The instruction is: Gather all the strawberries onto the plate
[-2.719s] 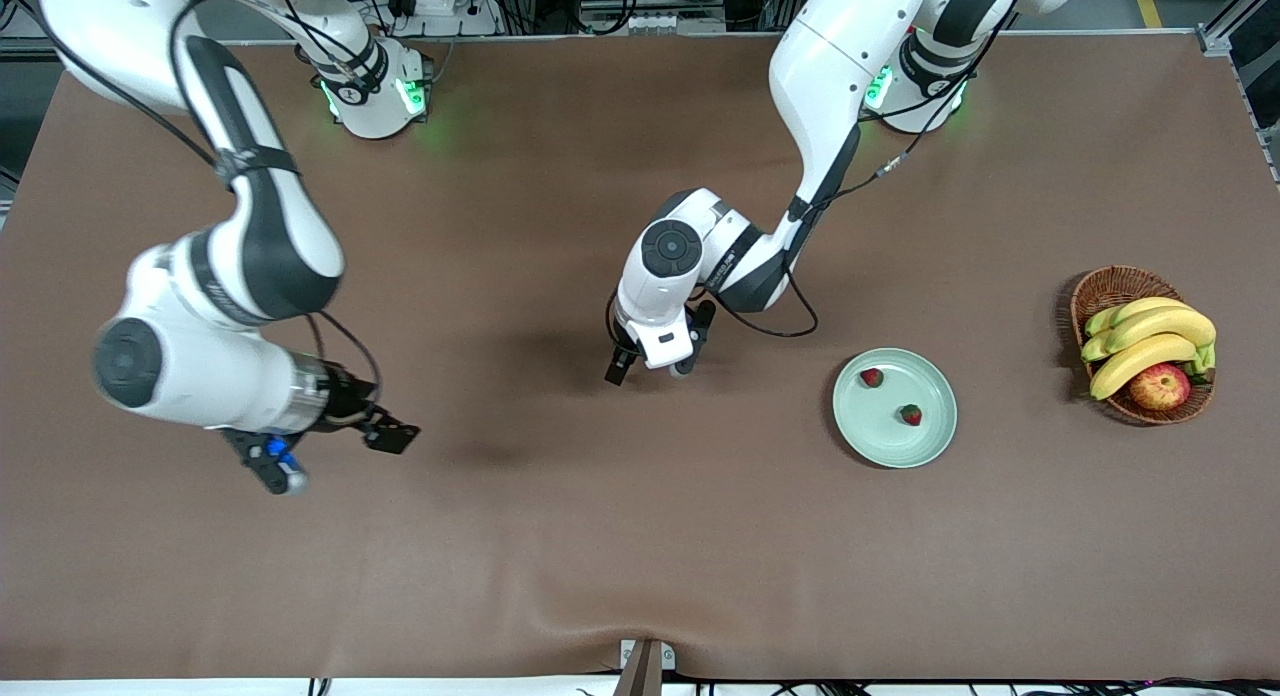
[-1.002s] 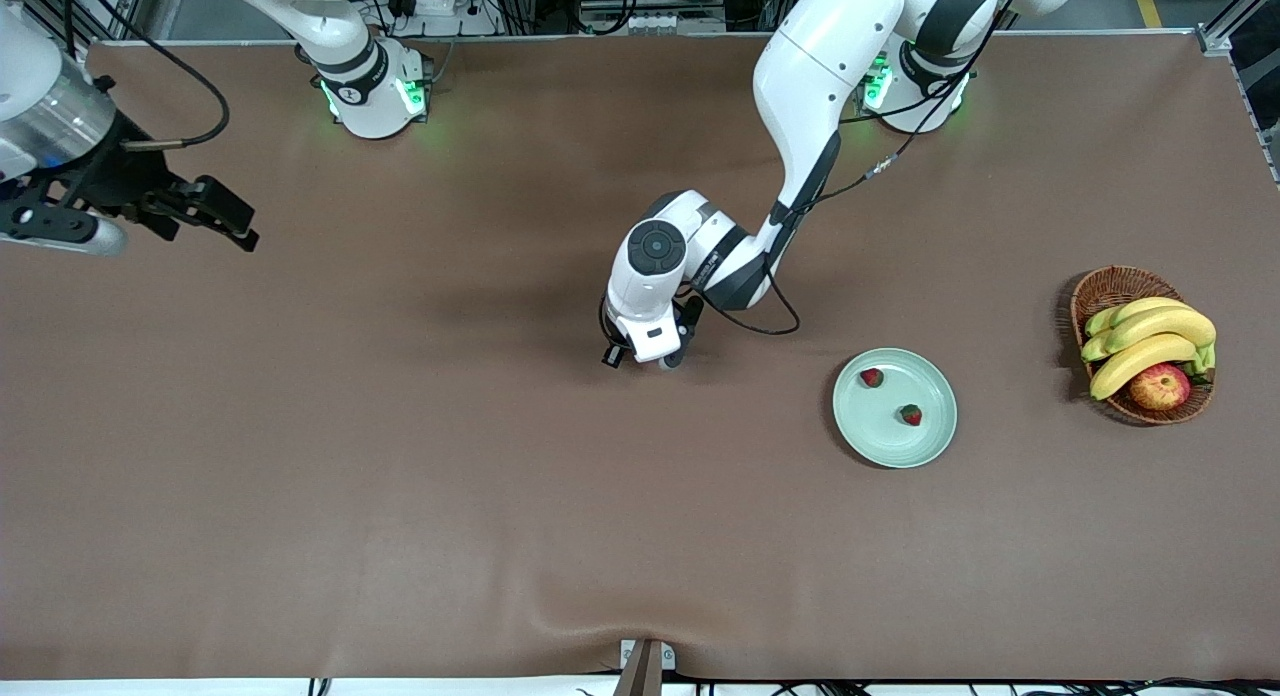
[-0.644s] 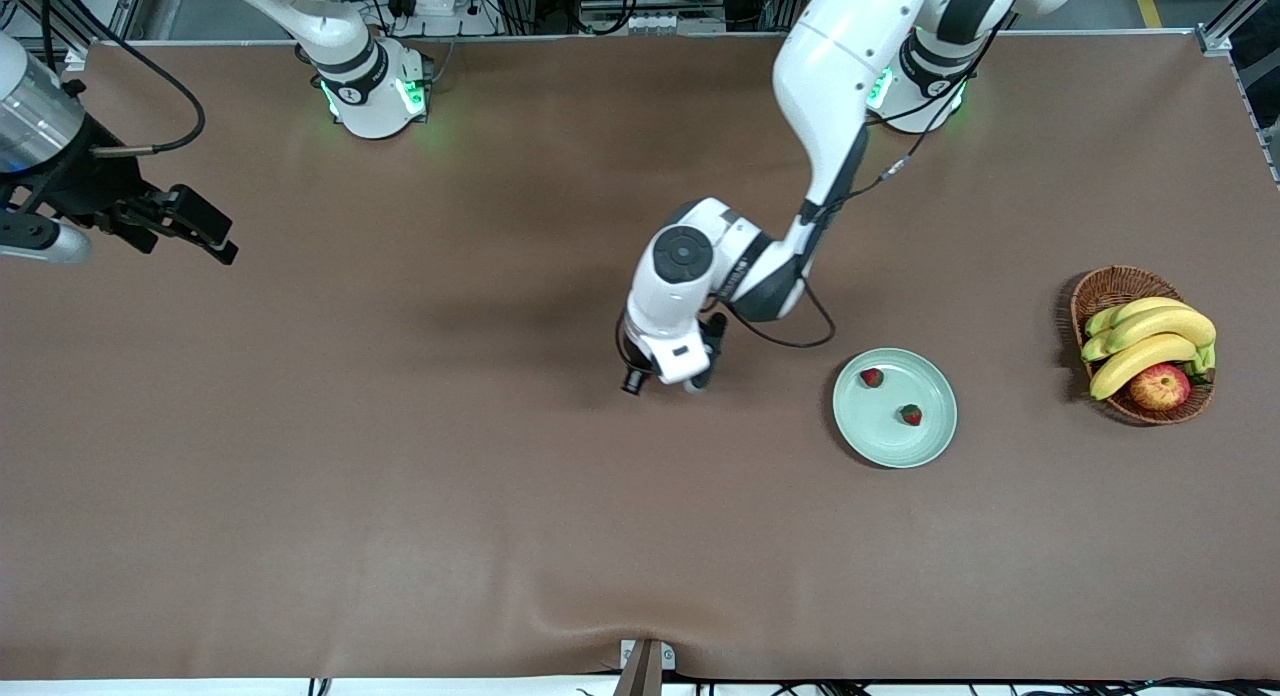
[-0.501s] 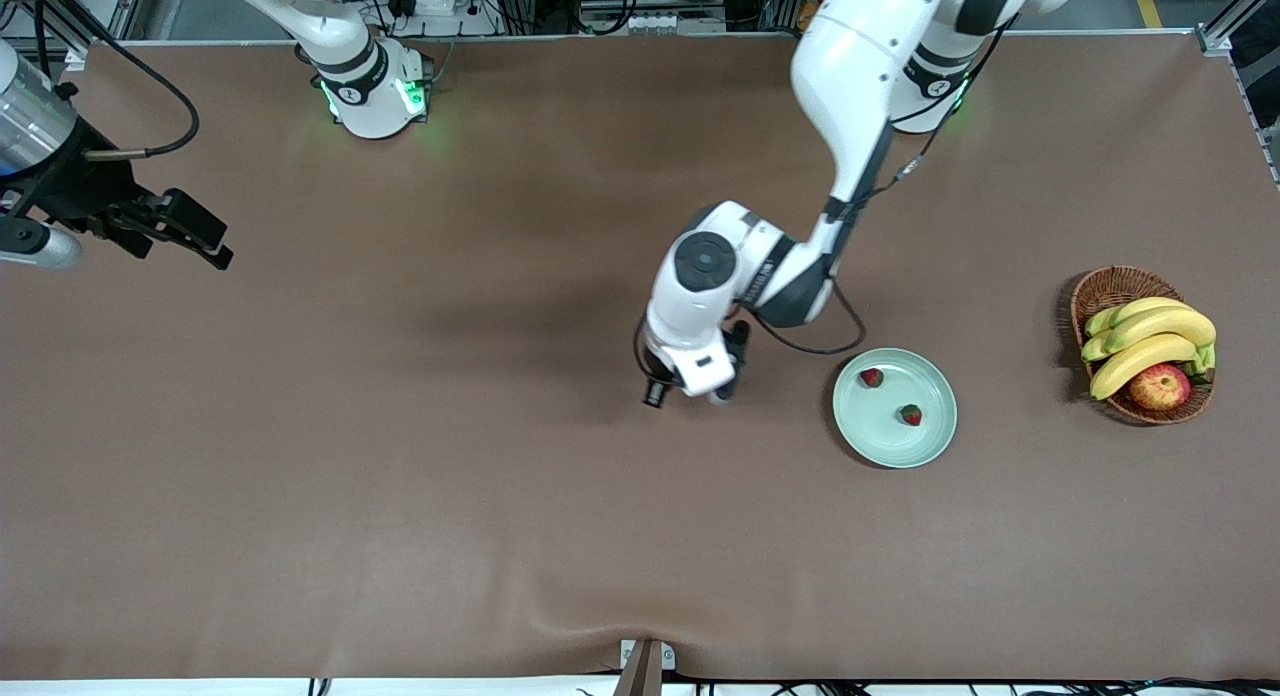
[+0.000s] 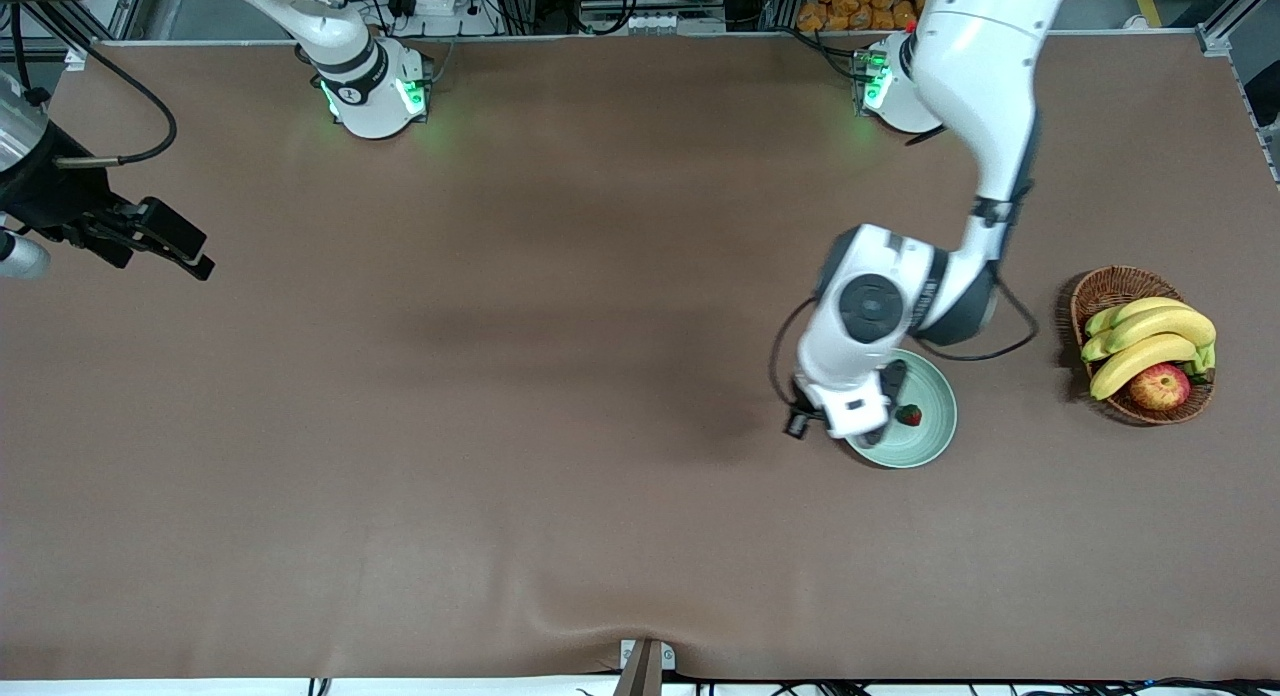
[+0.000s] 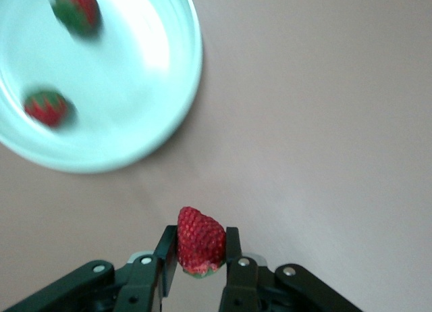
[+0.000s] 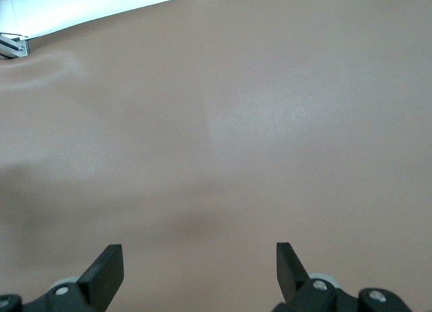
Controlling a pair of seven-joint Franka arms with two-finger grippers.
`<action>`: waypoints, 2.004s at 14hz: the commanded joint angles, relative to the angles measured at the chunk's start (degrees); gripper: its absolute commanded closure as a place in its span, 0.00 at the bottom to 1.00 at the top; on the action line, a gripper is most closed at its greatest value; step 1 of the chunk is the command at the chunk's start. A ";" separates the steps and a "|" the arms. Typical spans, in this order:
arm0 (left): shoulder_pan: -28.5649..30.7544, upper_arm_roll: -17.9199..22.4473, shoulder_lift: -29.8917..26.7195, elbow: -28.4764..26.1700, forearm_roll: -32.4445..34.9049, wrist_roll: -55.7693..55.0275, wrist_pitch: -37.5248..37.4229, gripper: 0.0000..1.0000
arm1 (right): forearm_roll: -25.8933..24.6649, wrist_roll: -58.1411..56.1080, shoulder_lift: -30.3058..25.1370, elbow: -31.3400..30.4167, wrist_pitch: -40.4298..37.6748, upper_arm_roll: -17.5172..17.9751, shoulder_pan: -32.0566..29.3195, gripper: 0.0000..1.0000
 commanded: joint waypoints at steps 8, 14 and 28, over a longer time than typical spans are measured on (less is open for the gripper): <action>9.89 -0.81 -3.86 -14.45 1.20 24.24 10.02 1.00 | -2.61 -3.18 0.70 1.71 -2.13 -0.06 -0.66 0.00; 8.93 -0.90 0.45 -10.15 1.19 25.58 10.11 0.89 | -5.33 -8.10 0.70 1.62 -2.40 -0.06 -0.57 0.00; 11.48 -0.72 -22.46 -10.49 1.37 48.50 -14.47 0.00 | -5.33 -7.57 0.70 1.53 -3.72 -0.06 -0.13 0.00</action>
